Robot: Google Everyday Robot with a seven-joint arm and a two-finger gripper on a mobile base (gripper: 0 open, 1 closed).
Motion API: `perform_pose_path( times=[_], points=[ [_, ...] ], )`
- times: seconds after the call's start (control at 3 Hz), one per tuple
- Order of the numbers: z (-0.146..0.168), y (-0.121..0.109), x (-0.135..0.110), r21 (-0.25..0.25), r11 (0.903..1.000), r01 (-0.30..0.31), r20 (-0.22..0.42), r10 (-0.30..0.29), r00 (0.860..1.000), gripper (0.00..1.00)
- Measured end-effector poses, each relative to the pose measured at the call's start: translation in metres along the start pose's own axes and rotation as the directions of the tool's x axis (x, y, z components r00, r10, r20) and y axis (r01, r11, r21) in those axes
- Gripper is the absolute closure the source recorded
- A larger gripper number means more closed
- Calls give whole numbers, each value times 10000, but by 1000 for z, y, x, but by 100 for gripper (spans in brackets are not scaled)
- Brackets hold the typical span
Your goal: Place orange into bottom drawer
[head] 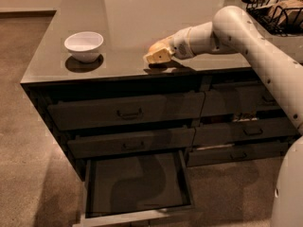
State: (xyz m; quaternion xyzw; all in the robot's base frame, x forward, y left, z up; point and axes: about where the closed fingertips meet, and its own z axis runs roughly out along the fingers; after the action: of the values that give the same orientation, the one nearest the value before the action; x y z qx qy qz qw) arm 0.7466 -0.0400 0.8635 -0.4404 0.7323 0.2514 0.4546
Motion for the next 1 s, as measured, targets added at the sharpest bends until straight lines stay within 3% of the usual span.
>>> perform_pose_path(
  times=[0.33, 0.67, 1.0],
  points=[
    [-17, 20, -8, -500, 9968, 620, 593, -590, 9965, 85],
    [-75, 69, -7, -782, 9779, 1937, 1598, -1795, 9707, 100],
    [-114, 102, 34, -881, 9745, 2064, 1400, -1931, 9711, 100]
  ],
)
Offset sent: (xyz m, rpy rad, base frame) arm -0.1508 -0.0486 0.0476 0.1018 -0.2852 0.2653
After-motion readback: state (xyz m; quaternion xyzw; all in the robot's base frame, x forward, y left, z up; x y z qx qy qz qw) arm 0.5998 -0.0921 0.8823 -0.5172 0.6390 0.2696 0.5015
